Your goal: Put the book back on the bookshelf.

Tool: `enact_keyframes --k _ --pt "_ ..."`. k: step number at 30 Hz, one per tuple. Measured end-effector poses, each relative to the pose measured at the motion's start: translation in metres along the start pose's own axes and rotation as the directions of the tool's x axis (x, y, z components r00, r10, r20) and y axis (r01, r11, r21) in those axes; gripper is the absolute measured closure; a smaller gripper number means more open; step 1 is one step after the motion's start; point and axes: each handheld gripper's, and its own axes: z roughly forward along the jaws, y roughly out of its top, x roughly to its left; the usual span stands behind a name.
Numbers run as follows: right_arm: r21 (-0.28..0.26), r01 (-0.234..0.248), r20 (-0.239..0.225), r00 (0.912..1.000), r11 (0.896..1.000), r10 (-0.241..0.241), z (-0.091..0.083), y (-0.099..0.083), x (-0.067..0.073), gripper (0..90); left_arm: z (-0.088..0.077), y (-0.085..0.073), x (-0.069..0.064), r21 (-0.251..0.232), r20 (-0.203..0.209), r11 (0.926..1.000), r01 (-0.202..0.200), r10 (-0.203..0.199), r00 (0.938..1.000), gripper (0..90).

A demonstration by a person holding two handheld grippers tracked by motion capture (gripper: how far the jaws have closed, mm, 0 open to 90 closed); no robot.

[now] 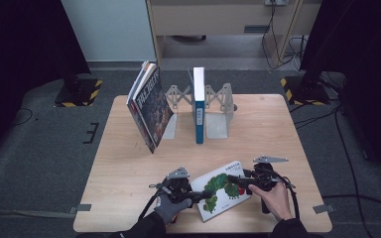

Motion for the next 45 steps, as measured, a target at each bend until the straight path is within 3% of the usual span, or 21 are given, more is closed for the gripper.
enact_keyframes --k 3,12,19,24,31,33,35,37,40,45 --pt "-0.016 -0.006 -0.02 0.9998 1.0 0.006 -0.002 0.0 -0.001 33.2 -0.002 0.003 -0.003 0.007 0.002 0.9999 -0.009 0.009 1.0 64.6" --pt "-0.087 0.012 -0.03 0.9995 0.996 -0.014 -0.007 0.002 -0.001 34.4 -0.008 0.008 -0.007 0.011 0.015 0.9992 0.039 -0.04 0.9991 73.5" --pt "-0.17 0.026 0.046 0.9988 0.985 -0.018 -0.019 0.004 -0.011 33.2 -0.016 0.016 -0.009 -0.001 -0.007 0.9999 0.013 -0.013 0.9999 74.5" --pt "-0.18 0.044 0.118 0.9927 0.983 -0.023 -0.024 0.004 -0.017 32.3 -0.024 0.025 -0.01 -0.013 -0.03 0.9999 -0.011 0.01 0.9995 74.6" --pt "-0.128 0.082 0.211 0.976 0.988 -0.053 -0.025 0.001 -0.029 27.2 -0.037 0.035 -0.01 -0.054 -0.057 0.9985 -0.011 0.008 0.9983 74.6" --pt "-0.105 0.084 0.243 0.9683 0.991 -0.057 -0.025 -0.001 -0.034 24.9 -0.042 0.039 -0.01 -0.077 -0.067 0.9969 -0.012 0.007 0.9977 74.7" --pt "-0.047 0.091 0.288 0.9549 0.995 -0.073 -0.024 -0.003 -0.039 22.9 -0.047 0.043 -0.011 -0.092 -0.084 0.9956 -0.021 0.013 0.9964 74.6" --pt "0.002 0.077 0.311 0.9474 0.997 -0.074 -0.021 -0.006 -0.043 21.0 -0.051 0.047 -0.011 -0.104 -0.101 0.9942 -0.028 0.018 0.9948 74.6" --pt "0.058 0.081 0.353 0.9305 0.995 -0.096 -0.019 -0.008 -0.05 18.1 -0.055 0.05 -0.01 -0.118 -0.116 0.9926 -0.029 0.015 0.9932 74.7" --pt "0.099 0.078 0.38 0.9186 0.992 -0.11 -0.016 -0.01 -0.055 16.5 -0.06 0.059 -0.01 -0.136 -0.152 0.9896 -0.046 0.025 0.9881 74.7"
